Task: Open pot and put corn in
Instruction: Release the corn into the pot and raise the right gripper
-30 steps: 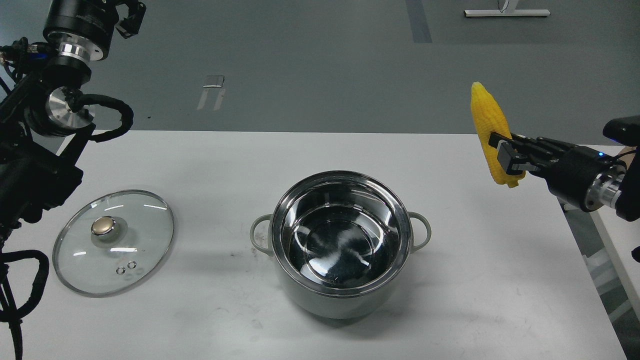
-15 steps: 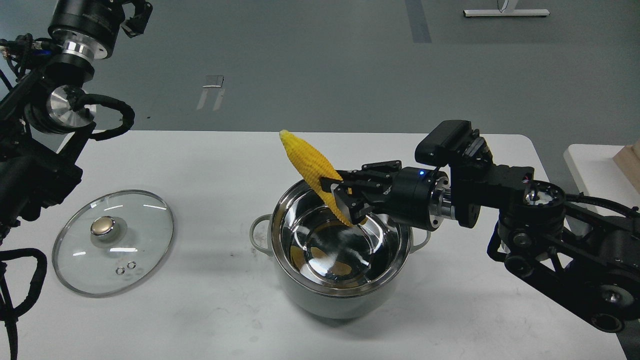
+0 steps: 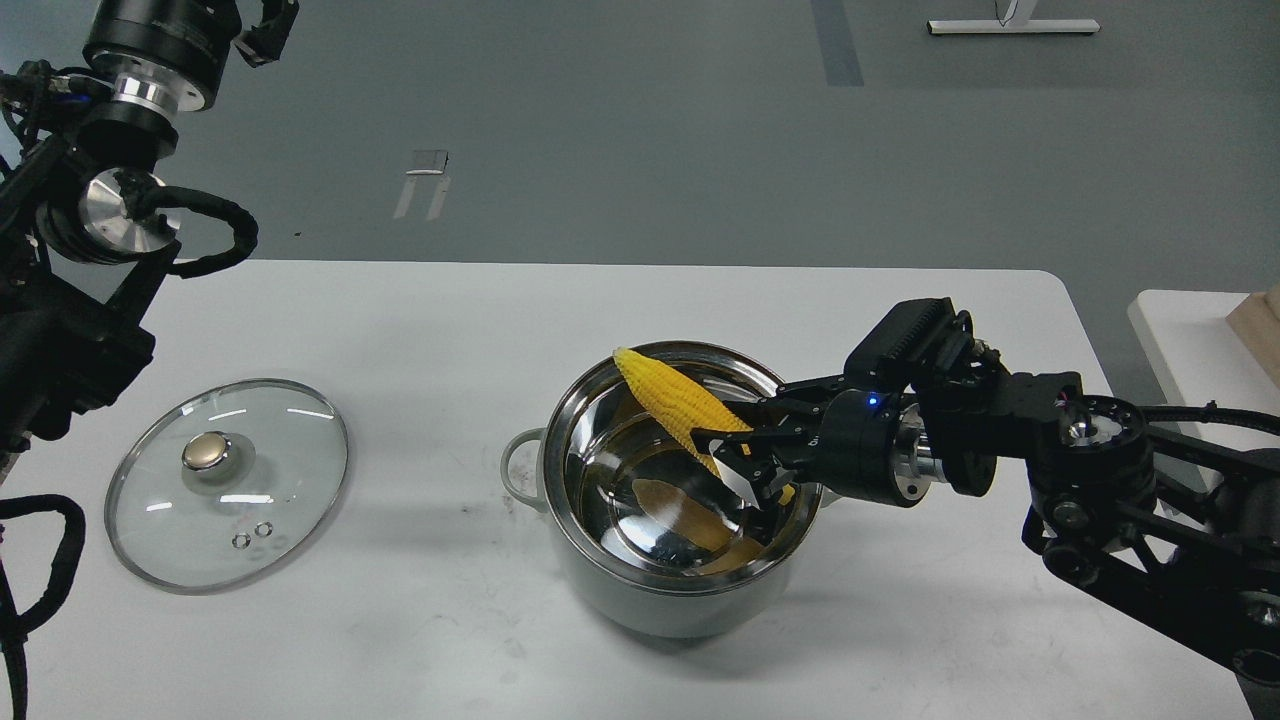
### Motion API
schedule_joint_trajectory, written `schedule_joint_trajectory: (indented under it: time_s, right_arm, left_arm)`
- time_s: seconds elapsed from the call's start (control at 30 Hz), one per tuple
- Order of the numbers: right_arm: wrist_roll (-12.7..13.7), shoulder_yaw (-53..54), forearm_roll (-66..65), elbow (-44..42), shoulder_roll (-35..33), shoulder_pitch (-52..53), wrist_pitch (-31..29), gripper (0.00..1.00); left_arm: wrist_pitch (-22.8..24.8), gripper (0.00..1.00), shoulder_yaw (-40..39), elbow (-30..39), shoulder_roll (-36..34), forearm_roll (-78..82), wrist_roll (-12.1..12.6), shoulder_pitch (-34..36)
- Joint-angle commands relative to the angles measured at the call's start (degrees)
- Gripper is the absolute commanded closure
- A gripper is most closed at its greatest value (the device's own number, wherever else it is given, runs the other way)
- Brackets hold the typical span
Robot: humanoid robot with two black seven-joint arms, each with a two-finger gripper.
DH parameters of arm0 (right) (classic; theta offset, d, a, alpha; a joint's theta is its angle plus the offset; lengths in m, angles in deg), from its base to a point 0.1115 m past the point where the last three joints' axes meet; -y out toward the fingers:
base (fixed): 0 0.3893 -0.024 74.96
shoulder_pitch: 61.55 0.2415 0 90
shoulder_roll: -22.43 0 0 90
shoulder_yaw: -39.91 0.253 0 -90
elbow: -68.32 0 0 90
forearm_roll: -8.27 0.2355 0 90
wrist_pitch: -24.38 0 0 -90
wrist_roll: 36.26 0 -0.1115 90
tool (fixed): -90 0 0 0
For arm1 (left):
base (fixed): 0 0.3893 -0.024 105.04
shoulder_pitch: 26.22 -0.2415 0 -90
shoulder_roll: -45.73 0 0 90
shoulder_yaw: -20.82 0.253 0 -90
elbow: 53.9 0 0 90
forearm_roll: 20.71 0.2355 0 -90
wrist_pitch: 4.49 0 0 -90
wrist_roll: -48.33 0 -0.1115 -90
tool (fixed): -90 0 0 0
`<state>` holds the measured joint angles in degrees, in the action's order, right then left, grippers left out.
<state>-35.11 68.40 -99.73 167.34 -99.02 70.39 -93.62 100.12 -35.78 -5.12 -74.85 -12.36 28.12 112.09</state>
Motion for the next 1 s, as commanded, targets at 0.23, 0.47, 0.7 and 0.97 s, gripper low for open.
schedule_joint_trajectory:
  time_s: [0.23,0.47,0.7,0.97]
  right_arm:
    - [-0.09,4.54,0.68,0.12,0.69,0.07,0.01,0.02]
    - [-0.09,26.40,9.96,-0.66,8.06,-0.28,0.01,0.02]
    - [-0.09,43.48,26.86,-4.26,12.55,-0.46,0.01,0.02]
    - [-0.09,57.20,39.08,-17.26,18.09,0.16,0.01,0.00]
  left_arm:
    - [0.07,0.02,-0.09,0.01,0.34,-0.01,0.00,0.04]
    - [0.15,0.02,-0.09,0.09,0.26,-0.09,0.00,0.04]
    - [0.68,0.02,-0.44,0.01,-0.18,-0.09,-0.53,-0.23]
    - [7.10,0.02,0.53,-0.08,-0.18,-0.01,-0.09,-0.84]
